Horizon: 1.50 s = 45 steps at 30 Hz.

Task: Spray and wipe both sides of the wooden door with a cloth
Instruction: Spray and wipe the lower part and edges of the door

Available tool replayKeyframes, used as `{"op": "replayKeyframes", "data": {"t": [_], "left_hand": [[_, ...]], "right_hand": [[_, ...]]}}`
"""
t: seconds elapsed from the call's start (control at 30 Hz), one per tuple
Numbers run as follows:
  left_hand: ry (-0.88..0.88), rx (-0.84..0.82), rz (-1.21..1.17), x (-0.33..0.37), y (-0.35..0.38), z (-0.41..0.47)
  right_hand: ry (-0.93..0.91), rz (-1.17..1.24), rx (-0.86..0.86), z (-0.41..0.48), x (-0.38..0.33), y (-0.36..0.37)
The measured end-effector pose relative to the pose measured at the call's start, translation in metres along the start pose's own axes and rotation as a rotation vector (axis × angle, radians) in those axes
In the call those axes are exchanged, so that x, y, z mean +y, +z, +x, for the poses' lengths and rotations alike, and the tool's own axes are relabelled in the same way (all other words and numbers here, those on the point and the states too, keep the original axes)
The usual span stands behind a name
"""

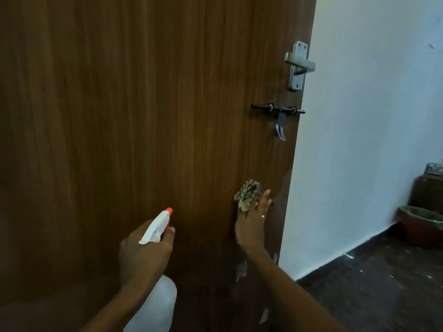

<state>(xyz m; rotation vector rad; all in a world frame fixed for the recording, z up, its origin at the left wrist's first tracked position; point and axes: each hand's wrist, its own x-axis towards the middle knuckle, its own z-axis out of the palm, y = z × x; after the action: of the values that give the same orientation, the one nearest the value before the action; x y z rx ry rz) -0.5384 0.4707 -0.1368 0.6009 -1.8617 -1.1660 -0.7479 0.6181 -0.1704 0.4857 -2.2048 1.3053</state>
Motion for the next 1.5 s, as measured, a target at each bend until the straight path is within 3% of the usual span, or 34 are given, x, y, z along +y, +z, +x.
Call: {"op": "replayKeyframes", "data": {"t": [0.1,0.2,0.27,0.33,0.43,0.47,0.6,0.77,0.87,1.0,1.1,1.2,1.37,1.5], "left_hand": [[0.006,0.014,-0.023,0.006,0.019,-0.003],[0.005,0.044,-0.021,0.014,0.048,-0.005],[-0.014,0.065,-0.004,0.02,0.065,-0.009],[-0.021,0.091,0.016,0.025,0.078,-0.012],[-0.034,0.135,0.024,0.033,0.092,-0.017],[-0.039,0.146,0.027,0.036,0.095,-0.02],[-0.05,0.189,0.029,0.045,0.109,-0.032],[-0.101,0.225,0.044,0.05,0.125,-0.057],[-0.146,0.219,0.042,0.048,0.132,-0.075],[-0.231,0.216,0.004,0.038,0.139,-0.092],[-0.255,0.206,-0.021,0.025,0.145,-0.102],[-0.241,0.203,-0.011,0.015,0.149,-0.117],[-0.264,0.116,0.029,-0.003,0.154,-0.148],[-0.26,0.067,0.065,-0.011,0.15,-0.168]], "right_hand": [[-0.167,-0.124,0.087,0.018,0.0,-0.001],[-0.519,-0.237,-0.005,-0.002,0.038,0.002],[-0.63,-0.299,-0.042,-0.011,0.078,0.0],[-0.581,-0.263,0.007,0.002,0.101,-0.012],[-0.199,0.008,0.1,0.047,0.1,-0.033],[-0.146,0.036,0.121,0.064,0.095,-0.04],[-0.291,-0.086,0.158,0.105,0.075,-0.054],[-0.718,-0.369,-0.021,0.077,0.128,-0.059],[-0.606,-0.294,-0.014,0.088,0.145,-0.07],[-0.381,-0.165,0.086,0.096,0.106,-0.059],[-0.573,-0.225,0.088,0.071,0.113,-0.038],[-0.788,-0.342,-0.01,0.031,0.164,-0.019],[-0.483,-0.215,-0.053,0.006,0.209,-0.024],[-0.298,-0.116,-0.022,0.007,0.179,-0.024]]}}
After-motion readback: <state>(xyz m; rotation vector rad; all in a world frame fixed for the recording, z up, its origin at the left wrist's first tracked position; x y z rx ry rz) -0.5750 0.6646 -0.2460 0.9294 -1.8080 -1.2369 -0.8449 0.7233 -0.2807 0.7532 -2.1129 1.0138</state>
